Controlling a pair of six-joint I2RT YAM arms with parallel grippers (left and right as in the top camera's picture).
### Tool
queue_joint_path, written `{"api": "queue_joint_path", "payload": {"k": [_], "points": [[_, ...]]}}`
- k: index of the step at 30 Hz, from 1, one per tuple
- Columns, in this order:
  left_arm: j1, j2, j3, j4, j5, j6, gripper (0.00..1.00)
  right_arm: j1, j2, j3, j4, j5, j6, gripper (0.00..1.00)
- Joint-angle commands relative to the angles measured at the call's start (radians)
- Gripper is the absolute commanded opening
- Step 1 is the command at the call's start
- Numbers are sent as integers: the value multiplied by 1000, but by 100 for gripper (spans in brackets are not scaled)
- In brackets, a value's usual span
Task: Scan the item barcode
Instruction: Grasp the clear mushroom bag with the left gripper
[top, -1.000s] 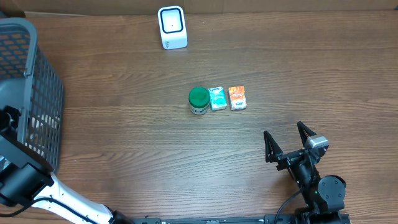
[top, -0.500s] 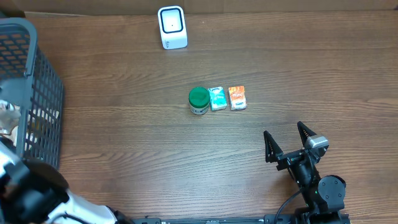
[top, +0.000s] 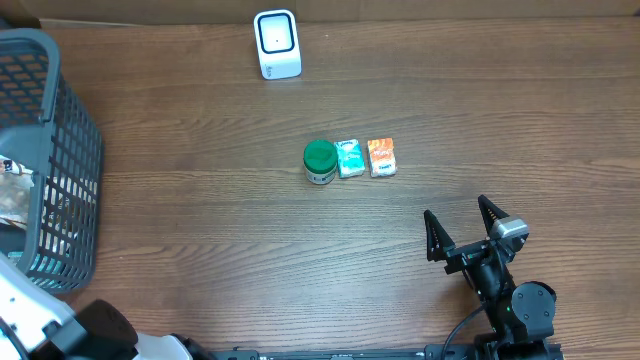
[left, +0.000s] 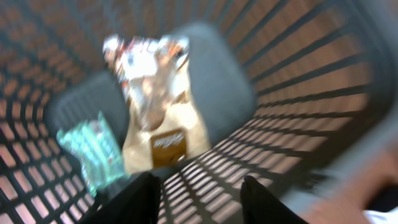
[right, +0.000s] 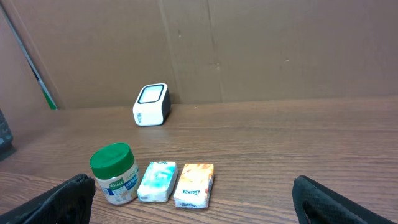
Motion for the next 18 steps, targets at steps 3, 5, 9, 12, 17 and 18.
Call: {"api": "queue_joint_path", "payload": {"k": [3,5,9,12,17,18], "points": [[33,26,-222,65,-73,-68,57,6,-8,-11,3,7,1,100],[54,26,-308,119,-71,-68,68,6,-8,-11,3,7,1,100],[100,27,-455,264,-55,-43,86,6,-8,-11,3,7,1,100],[120,30,-527,360,-8,5,88,6,-8,-11,3,6,1,100],[147,70,-616,455,38,4,91,6,-8,-11,3,7,1,100],[150,79,-629,468,37,4,95,6,-8,-11,3,6,1,100]]}}
